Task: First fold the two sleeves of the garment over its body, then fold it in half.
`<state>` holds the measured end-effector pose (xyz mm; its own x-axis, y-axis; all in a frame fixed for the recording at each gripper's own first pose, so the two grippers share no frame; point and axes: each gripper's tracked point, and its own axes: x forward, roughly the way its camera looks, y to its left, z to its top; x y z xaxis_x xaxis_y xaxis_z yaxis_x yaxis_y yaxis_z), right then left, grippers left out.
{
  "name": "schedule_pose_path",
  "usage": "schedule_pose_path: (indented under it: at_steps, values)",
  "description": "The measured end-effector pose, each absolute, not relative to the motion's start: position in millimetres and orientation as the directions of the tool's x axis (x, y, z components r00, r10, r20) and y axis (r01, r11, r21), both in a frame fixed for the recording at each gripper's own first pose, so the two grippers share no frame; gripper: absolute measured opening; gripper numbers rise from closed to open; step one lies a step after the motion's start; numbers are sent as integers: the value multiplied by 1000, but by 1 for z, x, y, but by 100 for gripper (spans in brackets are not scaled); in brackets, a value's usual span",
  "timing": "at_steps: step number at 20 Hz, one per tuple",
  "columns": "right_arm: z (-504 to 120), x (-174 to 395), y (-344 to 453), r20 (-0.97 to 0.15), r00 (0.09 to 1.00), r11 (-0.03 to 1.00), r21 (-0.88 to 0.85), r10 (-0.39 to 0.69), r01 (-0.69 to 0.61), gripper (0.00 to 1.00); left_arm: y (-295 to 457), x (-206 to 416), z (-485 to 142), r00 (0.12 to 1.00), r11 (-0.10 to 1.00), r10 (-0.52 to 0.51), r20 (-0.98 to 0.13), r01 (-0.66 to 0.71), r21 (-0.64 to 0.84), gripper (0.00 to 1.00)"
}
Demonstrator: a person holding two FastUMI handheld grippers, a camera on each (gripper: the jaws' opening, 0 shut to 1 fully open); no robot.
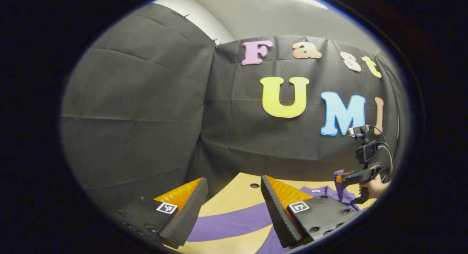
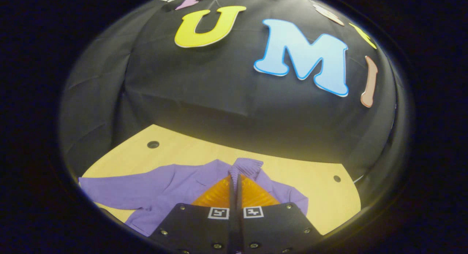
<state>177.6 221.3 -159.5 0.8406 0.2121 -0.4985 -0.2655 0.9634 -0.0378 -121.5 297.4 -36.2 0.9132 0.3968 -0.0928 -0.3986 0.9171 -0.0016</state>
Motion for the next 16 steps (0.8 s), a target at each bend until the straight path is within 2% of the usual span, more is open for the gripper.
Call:
schedule_pose_path:
  at_steps: [8, 12, 16]
  values:
    - [-232, 168, 288, -608, 743, 925, -37, 279, -378, 0, 321, -150, -39, 861, 867, 498, -104, -498, 25, 92]
    - [-253, 161, 305, -636, 715, 914, -36, 290, -403, 0, 324, -166, -40, 844, 852, 524, -113, -522, 44, 92]
    - [-266, 153, 313, -669, 676, 907, -6, 310, -422, 5, 324, -170, -38, 838, 845, 534, -114, -533, 41, 92]
